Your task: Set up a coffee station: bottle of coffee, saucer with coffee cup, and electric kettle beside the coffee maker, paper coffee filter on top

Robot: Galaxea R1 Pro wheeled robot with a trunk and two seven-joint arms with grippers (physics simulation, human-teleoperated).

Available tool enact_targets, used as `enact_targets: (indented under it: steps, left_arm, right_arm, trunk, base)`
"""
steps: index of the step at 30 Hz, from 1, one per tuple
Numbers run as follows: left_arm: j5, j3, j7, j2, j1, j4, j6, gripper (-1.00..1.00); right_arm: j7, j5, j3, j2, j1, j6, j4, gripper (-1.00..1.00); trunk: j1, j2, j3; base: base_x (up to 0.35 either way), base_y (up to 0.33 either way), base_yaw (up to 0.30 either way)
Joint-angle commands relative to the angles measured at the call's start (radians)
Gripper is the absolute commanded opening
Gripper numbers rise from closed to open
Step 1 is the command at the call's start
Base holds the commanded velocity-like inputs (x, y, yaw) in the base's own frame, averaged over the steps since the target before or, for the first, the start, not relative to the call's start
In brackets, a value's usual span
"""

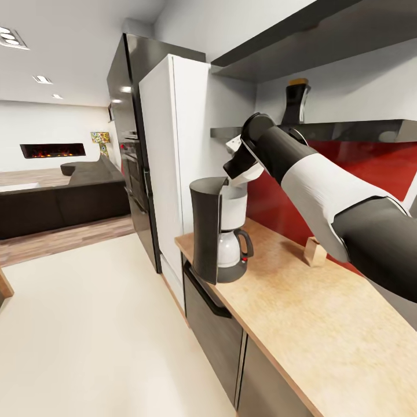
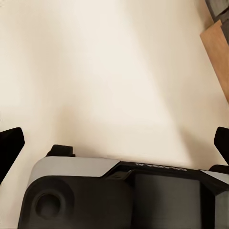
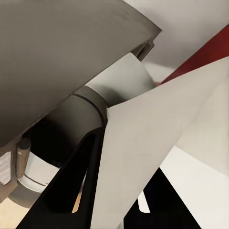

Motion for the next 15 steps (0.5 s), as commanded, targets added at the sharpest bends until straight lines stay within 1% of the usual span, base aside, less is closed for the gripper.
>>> enact_targets:
  steps: [1,4,9,10,11,12,15]
  left_arm:
    - [0.002,0.003,0.000,-0.001,0.000,-0.001,-0.001,1.00]
    - [0.002,0.003,0.000,-0.001,0.000,-0.001,-0.001,1.00]
    - [0.002,0.003,0.000,-0.001,0.000,-0.001,-0.001,1.00]
    - [0.002,0.003,0.000,-0.001,0.000,-0.001,-0.001,1.00]
    - [0.002,0.003,0.000,-0.001,0.000,-0.001,-0.001,1.00]
    - [0.002,0.003,0.000,-0.001,0.000,-0.001,-0.001,1.00]
    - [0.001,0.003,0.000,-0.001,0.000,-0.001,0.000,1.00]
  right_arm:
    - [0.008,0.007,0.004,0.000,-0.001,0.003,0.002,-1.00]
    - [0.008,0.007,0.004,0.001,-0.001,0.003,0.014,-1.00]
    - [0.009,0.008,0.009,0.001,-0.001,0.003,0.026,-1.00]
    - [0.009,0.008,0.030,0.001,-0.001,0.003,0.027,-1.00]
    - [0.009,0.008,0.041,0.001,-0.001,0.003,0.027,-1.00]
    - [0.009,0.007,0.063,0.001,-0.001,0.003,0.028,-1.00]
    - [0.010,0.007,0.096,0.001,-0.001,0.003,0.030,-1.00]
  trunk:
    - [0.000,-0.001,-0.001]
    - [0.000,-0.001,-0.001]
    - [0.000,-0.001,-0.001]
    - [0.000,-0.001,-0.001]
    - [0.000,-0.001,-0.001]
    - [0.000,-0.001,-0.001]
    - [0.000,-0.001,-0.001]
  base:
    - [0.191,0.083,0.000]
    - [0.150,0.058,0.000]
    - [0.040,0.015,0.000]
    - [0.009,0.003,0.000]
    - [0.007,0.003,0.000]
    - [0.011,0.002,0.000]
    - [0.086,0.056,0.000]
